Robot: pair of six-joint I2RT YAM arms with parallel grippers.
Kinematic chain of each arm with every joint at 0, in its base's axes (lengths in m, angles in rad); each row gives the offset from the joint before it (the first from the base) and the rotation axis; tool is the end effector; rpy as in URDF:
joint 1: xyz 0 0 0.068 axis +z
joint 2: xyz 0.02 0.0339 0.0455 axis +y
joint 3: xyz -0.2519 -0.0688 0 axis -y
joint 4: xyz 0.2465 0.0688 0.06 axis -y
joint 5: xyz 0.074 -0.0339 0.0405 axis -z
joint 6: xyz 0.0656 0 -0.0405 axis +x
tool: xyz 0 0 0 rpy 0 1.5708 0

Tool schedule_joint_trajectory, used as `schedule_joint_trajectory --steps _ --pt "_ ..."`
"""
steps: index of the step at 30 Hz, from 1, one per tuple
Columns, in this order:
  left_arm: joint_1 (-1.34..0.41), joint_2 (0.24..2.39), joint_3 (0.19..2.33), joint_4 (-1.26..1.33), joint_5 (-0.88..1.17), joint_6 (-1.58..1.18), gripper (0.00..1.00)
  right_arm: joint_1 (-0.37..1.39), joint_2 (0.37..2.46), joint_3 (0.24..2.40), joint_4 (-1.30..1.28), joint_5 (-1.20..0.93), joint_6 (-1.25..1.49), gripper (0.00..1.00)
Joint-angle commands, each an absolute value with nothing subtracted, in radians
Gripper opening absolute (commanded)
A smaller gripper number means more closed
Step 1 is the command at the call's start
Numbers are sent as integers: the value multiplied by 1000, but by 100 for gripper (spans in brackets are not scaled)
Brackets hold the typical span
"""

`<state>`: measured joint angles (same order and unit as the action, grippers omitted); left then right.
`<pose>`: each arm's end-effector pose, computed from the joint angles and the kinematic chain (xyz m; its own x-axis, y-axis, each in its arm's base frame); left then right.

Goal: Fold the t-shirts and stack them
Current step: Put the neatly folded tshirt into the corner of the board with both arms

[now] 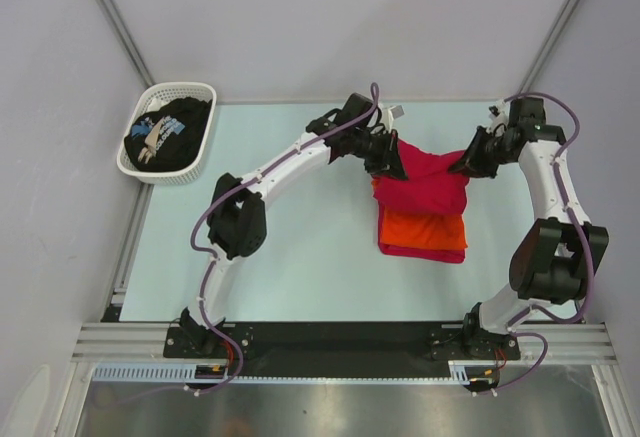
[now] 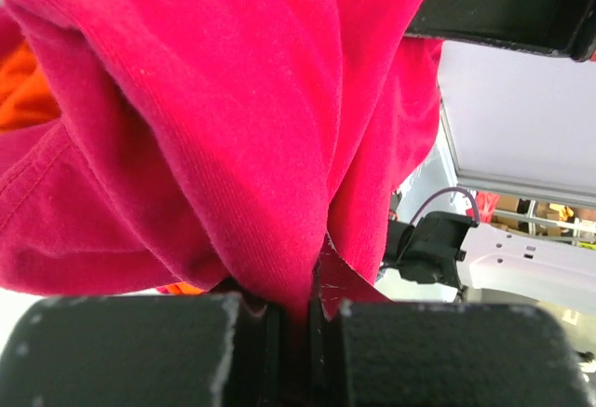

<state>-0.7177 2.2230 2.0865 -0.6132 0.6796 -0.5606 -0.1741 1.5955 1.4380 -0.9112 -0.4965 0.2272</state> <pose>0.3622 -0.3709 0.2544 -0.8910 0.2288 -0.3922 0.4538 0.4783 -0.7519 0.3427 -0.0285 0.2705 -0.8577 0.3519 -0.3748 0.1229 0.8482 0.5152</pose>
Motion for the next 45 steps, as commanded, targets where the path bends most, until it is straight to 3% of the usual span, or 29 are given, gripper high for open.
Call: schedule_joint_trajectory --steps 1,16,19,20,21,22,24,25,28,36,38,39,40,41,42,43,45 --pt "-730 2227 2141 -678 725 -563 0 -206 1605 1516 -827 -387 204 0" --pt "-784 2270 2017 -735 830 -514 0 -210 1735 1267 -865 -285 170 0" --pt "-787 2261 1981 -745 824 -499 0 -210 1743 1256 -883 -250 173 5" --pt "-787 2255 1970 -755 825 -492 20 -212 1753 1249 -884 -242 176 10" --pt "-788 2255 1961 -759 821 -488 55 -212 1764 1249 -891 -223 184 21" --pt "-788 2253 1951 -767 805 -480 99 -210 1775 1253 -909 -216 183 40" --pt "-790 2240 1948 -801 778 -451 100 -209 1795 1267 -928 -198 186 59" --pt "-790 2231 1944 -811 764 -443 100 -207 1789 1272 -937 -193 187 74" --pt "-787 2185 1933 -822 721 -426 100 -196 1734 1310 -953 -167 192 94" --pt "-752 2021 1994 -888 493 -382 100 -193 1569 1445 -962 -196 206 96" --pt "-733 1997 2026 -890 474 -367 90 -193 1530 1434 -927 -269 215 93" --pt "-729 1987 2034 -881 492 -367 75 -187 1519 1422 -895 -294 218 84" --pt "-723 1990 2034 -855 518 -383 16 -177 1510 1402 -890 -322 221 79" --pt "-719 2000 2039 -850 543 -394 0 -170 1506 1388 -885 -360 232 69" --pt "-721 2011 2048 -844 570 -405 0 -163 1508 1375 -868 -385 235 29" --pt "-722 2047 2052 -835 595 -413 0 -150 1519 1352 -867 -429 235 0" --pt "-730 2084 2071 -831 639 -420 0 -135 1526 1322 -852 -472 244 0"
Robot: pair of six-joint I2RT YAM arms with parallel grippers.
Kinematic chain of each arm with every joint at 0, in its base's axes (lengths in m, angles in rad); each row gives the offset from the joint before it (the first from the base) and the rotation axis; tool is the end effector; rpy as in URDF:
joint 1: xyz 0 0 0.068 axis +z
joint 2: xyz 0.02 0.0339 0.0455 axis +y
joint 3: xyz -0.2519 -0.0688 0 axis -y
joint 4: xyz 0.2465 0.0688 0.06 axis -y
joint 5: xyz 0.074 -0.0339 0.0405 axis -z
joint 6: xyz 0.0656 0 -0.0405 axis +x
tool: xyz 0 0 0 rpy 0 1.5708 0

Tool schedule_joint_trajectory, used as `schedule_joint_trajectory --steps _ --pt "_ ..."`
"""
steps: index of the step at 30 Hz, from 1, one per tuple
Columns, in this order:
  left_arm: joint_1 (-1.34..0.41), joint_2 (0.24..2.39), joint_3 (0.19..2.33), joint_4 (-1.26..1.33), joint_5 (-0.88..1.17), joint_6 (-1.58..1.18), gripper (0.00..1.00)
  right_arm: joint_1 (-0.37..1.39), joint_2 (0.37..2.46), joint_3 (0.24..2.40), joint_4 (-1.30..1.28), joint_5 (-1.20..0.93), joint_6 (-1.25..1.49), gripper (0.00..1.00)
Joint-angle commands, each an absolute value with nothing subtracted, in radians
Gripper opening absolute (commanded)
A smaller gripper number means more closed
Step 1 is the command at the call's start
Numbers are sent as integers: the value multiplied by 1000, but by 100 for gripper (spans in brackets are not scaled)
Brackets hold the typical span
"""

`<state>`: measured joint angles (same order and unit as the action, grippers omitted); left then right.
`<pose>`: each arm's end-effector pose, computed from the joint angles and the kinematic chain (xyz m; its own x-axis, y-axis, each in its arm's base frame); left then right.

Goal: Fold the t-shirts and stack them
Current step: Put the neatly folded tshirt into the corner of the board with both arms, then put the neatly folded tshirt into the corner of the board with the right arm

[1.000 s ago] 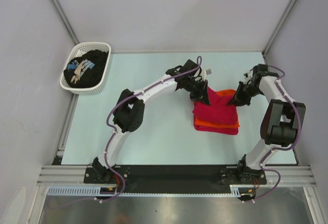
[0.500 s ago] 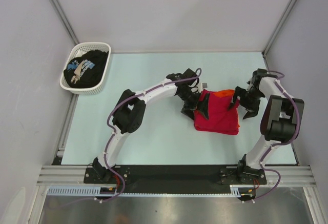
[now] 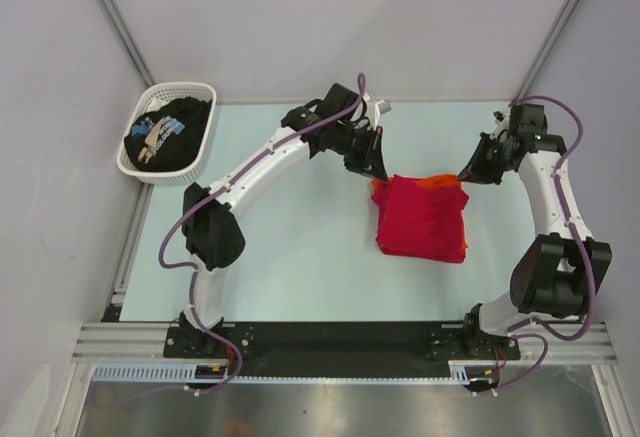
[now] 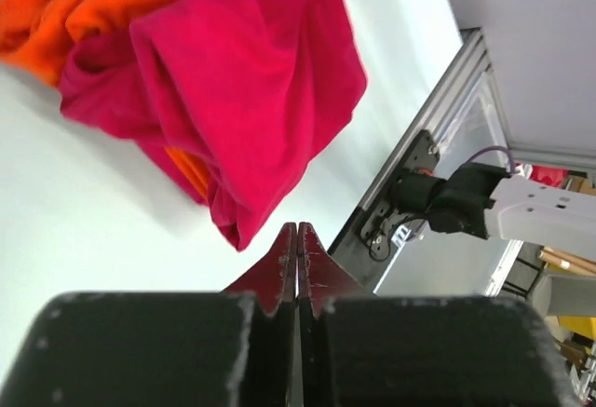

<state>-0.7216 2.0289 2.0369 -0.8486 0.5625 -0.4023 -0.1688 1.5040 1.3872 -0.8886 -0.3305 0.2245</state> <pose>0.3251 -0.3326 0.3049 -0.8380 0.2962 -0.4582 0.5409 0.5609 -0.6268 0.3268 -0.0341 0.2808 -0.8143 0.3524 -0.4613 0.1731 0.9059 0.3864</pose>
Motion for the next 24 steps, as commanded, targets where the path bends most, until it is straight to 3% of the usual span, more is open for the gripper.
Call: schedule_joint_trajectory --steps 1,15,24 --pt "-733 2121 2074 -818 647 -423 0 -112 1534 1312 -848 -491 247 0" --pt "-759 2345 2174 -755 719 -471 0 -5 1680 1289 -808 -474 270 0" --pt "-733 2378 2100 -746 638 -446 0 25 1822 1229 -674 -229 273 0"
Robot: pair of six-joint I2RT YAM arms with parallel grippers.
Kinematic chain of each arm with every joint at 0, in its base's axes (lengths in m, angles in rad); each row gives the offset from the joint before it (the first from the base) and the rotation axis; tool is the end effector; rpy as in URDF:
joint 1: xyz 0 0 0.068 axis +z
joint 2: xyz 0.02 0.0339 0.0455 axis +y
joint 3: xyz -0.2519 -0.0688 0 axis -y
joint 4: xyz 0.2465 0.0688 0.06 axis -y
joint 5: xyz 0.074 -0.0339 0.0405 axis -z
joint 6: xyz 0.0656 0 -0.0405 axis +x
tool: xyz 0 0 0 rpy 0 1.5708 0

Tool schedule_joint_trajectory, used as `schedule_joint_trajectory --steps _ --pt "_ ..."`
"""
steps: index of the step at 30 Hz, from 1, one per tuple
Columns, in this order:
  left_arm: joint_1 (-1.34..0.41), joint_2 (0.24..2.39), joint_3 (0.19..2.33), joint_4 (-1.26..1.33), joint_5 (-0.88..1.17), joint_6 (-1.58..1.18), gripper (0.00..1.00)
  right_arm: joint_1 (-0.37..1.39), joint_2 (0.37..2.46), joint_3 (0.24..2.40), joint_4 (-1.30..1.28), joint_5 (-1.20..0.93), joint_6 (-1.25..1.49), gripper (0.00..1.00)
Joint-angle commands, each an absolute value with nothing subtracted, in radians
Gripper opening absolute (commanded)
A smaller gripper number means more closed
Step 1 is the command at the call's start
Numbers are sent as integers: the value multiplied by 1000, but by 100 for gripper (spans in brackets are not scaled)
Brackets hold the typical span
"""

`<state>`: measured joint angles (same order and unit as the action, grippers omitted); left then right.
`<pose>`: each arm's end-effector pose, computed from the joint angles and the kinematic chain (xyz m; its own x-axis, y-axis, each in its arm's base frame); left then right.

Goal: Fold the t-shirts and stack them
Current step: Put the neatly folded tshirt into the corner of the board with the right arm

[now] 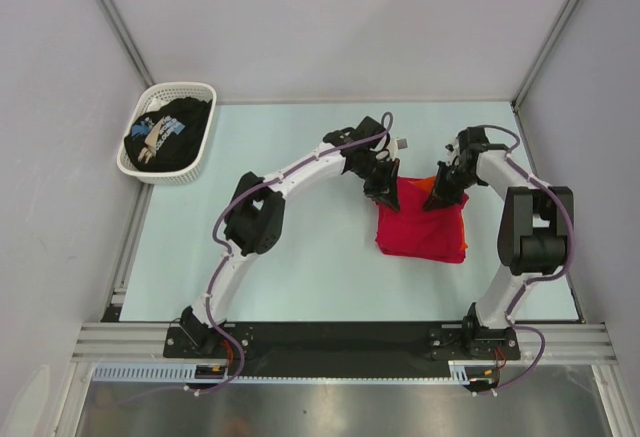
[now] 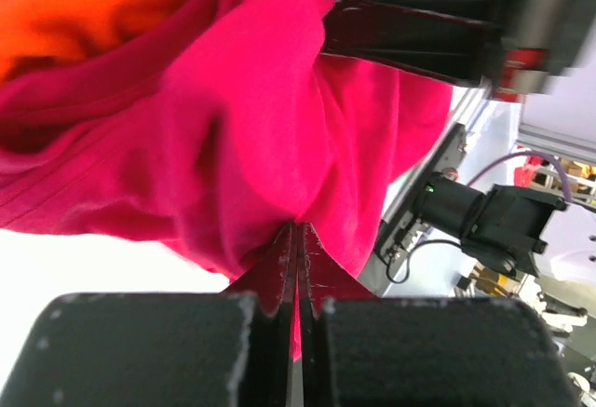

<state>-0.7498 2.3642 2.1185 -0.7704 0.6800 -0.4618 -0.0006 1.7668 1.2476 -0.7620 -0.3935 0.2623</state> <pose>0.3518 -0.3839 0.1822 -0.9010 0.3656 -0.2334 0.4142 0.5655 -0.7132 0.3513 0.0249 0.1614 -0.9538 0.2401 -0.1805 0.1433 0.8919 0.4289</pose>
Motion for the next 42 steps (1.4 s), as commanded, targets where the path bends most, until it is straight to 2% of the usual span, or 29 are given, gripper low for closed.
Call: schedule_joint_trajectory --steps 1,14,19,21,23,24,25,26,27,28,30,31,32,37,42 --pt "-723 2384 2092 -747 632 -445 0 29 1844 1229 -658 -203 275 0" --pt "-653 2453 2091 -772 601 -459 0 49 2058 1475 -589 -5 236 0" --pt "-653 2398 2040 -761 624 -426 0 48 2046 1529 -644 58 207 0" --pt "-652 2346 2008 -750 623 -407 0 48 1969 1531 -669 78 212 1" --pt "-650 2304 1978 -746 617 -393 1 41 1887 1520 -689 68 201 22" --pt "-646 2263 1968 -744 606 -387 5 29 1846 1516 -696 66 201 38" --pt "-643 2238 1957 -745 600 -373 12 19 1763 1506 -713 52 198 46" --pt "-640 2218 1936 -749 583 -370 26 8 1723 1500 -725 14 195 51" --pt "-628 2197 1924 -747 584 -371 30 -24 1688 1491 -732 -21 196 57" --pt "-621 2157 1913 -736 594 -368 36 -75 1621 1480 -754 -44 201 71" --pt "-609 2129 1902 -736 581 -362 82 -130 1562 1456 -768 -133 202 79" --pt "-606 2112 1902 -739 583 -356 99 -188 1540 1447 -800 -155 206 91" --pt "-601 2105 1896 -741 589 -356 100 -208 1505 1419 -817 -188 206 99" --pt "-577 2085 1812 -706 630 -370 100 -267 1411 1240 -865 -206 204 100" --pt "-574 2109 1767 -695 666 -376 100 -342 1411 1057 -839 -346 199 100"
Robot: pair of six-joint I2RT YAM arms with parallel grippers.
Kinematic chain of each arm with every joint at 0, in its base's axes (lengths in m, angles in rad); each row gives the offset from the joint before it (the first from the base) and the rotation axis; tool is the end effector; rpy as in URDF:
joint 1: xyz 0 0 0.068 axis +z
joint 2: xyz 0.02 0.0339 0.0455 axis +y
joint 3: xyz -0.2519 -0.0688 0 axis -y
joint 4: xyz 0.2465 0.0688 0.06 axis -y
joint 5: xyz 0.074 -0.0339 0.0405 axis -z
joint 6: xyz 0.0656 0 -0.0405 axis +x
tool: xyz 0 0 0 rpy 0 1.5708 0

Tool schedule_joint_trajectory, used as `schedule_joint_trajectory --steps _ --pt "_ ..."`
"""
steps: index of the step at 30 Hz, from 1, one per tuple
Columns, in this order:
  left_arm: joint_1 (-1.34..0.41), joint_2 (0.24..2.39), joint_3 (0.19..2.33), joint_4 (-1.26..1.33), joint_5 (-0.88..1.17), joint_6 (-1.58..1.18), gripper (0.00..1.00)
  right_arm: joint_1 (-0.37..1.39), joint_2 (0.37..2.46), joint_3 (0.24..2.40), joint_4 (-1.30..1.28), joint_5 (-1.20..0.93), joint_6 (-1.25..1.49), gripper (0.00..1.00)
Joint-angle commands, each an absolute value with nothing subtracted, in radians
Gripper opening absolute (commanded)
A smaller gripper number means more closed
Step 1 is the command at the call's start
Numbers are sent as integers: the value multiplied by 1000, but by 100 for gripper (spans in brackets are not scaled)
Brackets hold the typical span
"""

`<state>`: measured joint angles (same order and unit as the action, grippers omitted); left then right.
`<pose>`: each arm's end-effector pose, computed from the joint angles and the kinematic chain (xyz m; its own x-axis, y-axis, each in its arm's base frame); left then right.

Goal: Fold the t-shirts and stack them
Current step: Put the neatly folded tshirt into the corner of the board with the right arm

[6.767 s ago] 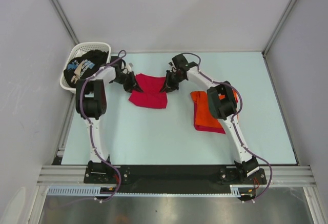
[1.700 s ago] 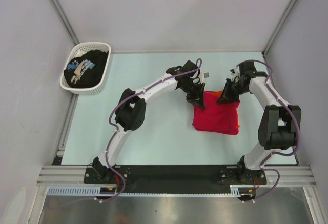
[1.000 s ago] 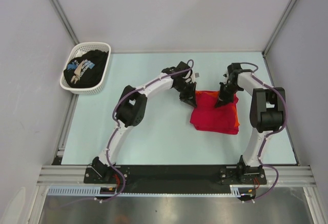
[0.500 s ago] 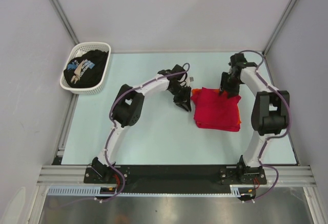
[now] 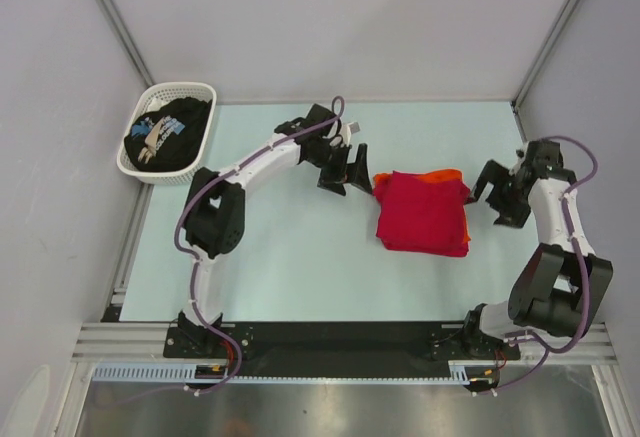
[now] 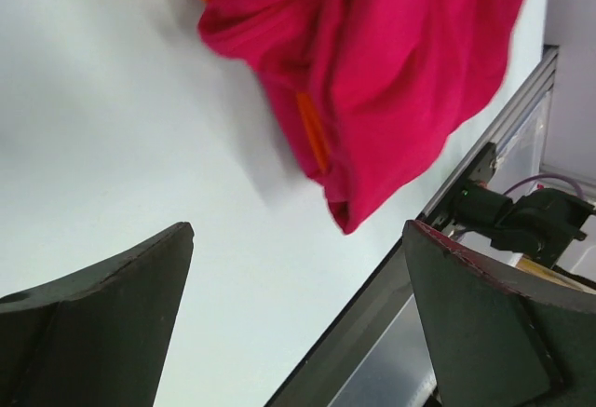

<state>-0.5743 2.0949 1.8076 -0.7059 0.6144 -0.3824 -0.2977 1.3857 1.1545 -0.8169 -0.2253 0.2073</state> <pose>0.3733 -0.2866 0.2124 -0.9168 0.2301 -0.3264 0.3945 0.6477 -0.6518 0.2875 -0.0729 0.2435 -0.7737 0.4472 -0.4487 0.3459 0.8916 0.2922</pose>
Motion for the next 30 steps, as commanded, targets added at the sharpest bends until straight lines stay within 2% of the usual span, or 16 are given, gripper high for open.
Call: schedule_joint_trajectory --steps 1,9,16,23,28,30 --pt "-574 2114 1766 -695 673 -374 99 -347 1420 1037 -835 -366 207 100" --pt "-575 2132 1758 -703 666 -365 100 -345 1514 1008 -781 -442 229 100" --pt "-581 2169 1761 -673 680 -396 100 -293 1620 1026 -747 -416 235 100" --pt "-595 2252 1822 -560 778 -560 100 -206 1759 1092 -730 -370 248 100" --pt "-620 2307 1942 -535 839 -624 100 -152 1824 1144 -739 -333 239 99" --pt "-626 2321 1963 -538 845 -632 100 -141 1848 1166 -744 -342 233 81"
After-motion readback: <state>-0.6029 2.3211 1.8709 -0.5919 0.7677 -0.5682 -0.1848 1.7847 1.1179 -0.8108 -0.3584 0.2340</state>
